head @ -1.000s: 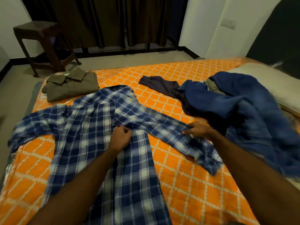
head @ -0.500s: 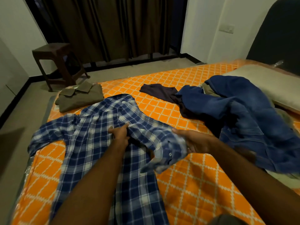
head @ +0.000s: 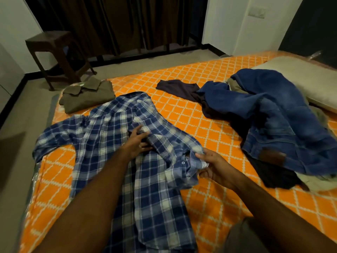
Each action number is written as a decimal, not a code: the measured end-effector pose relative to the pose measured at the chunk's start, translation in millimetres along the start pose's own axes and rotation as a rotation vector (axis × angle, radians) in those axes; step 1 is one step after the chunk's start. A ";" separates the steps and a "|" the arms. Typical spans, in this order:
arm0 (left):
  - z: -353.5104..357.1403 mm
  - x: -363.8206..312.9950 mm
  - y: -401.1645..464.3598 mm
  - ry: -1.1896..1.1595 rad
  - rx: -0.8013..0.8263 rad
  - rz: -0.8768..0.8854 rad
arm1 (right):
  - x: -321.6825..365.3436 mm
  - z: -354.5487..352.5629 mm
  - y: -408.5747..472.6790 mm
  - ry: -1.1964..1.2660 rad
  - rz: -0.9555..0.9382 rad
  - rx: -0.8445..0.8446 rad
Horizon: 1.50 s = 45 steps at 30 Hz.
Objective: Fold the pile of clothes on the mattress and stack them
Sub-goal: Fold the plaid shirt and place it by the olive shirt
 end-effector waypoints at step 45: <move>-27.1 78.9 -137.1 0.681 0.170 0.122 | -92.6 59.1 -75.4 -0.478 0.299 -0.055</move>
Point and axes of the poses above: each hand's wrist, its own y-axis towards the middle knuckle, its own z-axis out of the palm, x = y × z, the point moved 3 cm from there along y, towards the middle knuckle, and after that the axes turned 6 degrees about -x, right-handed, at the moved point
